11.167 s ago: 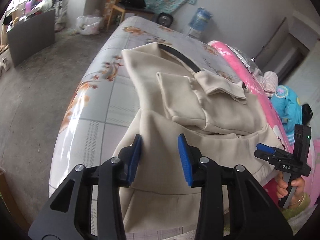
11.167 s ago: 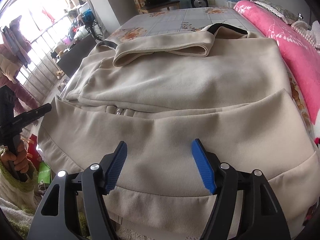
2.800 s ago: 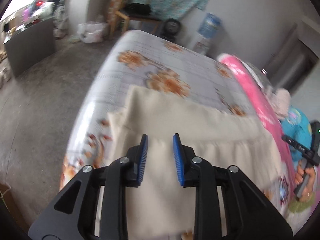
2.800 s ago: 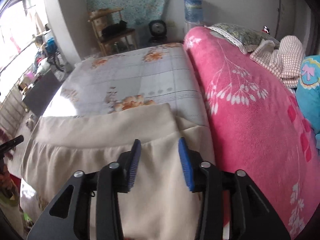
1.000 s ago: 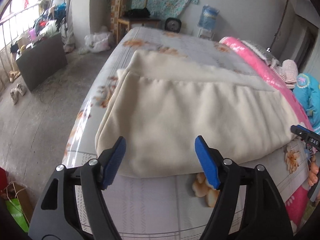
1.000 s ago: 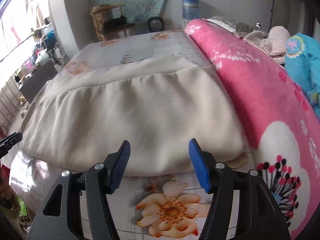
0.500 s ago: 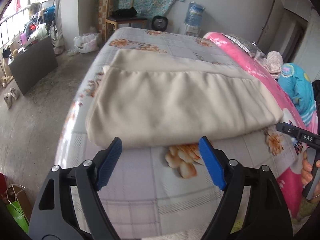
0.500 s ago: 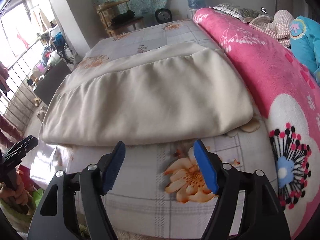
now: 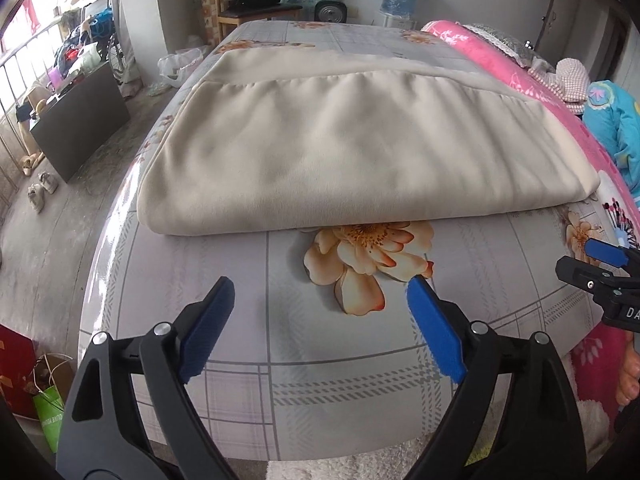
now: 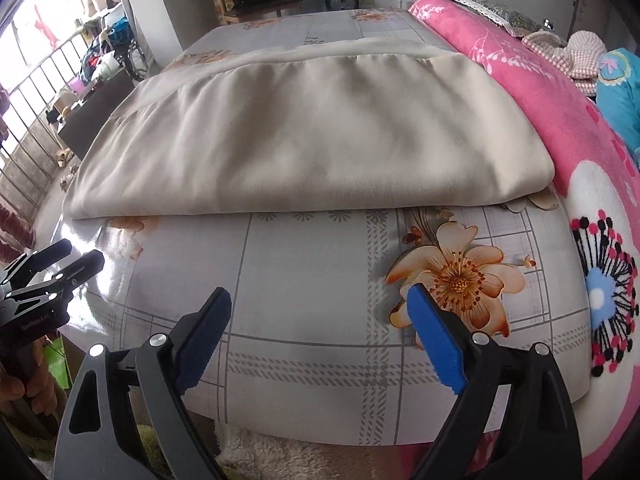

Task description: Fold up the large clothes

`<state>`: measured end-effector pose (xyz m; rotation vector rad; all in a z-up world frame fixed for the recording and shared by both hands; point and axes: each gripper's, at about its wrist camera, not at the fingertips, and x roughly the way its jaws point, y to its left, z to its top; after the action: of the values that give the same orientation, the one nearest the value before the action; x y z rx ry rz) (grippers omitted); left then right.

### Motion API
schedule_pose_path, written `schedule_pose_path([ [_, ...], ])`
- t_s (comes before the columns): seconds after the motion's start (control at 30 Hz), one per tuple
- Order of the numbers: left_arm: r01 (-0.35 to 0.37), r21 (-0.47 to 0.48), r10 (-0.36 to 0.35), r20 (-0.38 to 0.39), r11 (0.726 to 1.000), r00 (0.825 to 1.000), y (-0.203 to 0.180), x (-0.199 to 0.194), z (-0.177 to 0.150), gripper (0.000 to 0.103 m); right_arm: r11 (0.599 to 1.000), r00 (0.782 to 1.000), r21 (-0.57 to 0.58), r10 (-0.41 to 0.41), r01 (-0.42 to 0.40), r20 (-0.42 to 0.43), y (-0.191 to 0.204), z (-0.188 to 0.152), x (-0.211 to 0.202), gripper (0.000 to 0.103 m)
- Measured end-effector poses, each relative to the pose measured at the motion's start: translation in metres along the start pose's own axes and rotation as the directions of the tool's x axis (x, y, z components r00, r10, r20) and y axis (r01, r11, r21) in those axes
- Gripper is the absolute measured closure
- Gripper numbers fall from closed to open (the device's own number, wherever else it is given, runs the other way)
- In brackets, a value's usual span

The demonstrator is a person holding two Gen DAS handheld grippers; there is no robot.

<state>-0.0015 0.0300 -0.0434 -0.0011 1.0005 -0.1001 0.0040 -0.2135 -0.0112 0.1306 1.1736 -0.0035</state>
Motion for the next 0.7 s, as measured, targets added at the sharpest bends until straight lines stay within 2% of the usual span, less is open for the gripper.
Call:
schedule_pose_path([
  [0.13,-0.007,-0.010,0.007,-0.042,1.000,0.999,-0.002,0.009,-0.001,0.017,1.000,1.000,0.021,-0.015,0.016,-0.011,-0.005,-0.001,0.004,0.015],
  [0.4,-0.050,0.033,0.051,-0.057,0.998,0.997,-0.014,0.015,-0.002,0.010,0.998,0.998,0.048,-0.037,0.039,-0.047,-0.011,-0.003,0.013,0.014],
  [0.7,-0.053,0.022,0.055,-0.069,0.998,0.996,-0.017,0.017,0.001,0.008,0.996,0.996,0.032,-0.077,0.079,-0.055,-0.009,-0.004,0.017,0.006],
])
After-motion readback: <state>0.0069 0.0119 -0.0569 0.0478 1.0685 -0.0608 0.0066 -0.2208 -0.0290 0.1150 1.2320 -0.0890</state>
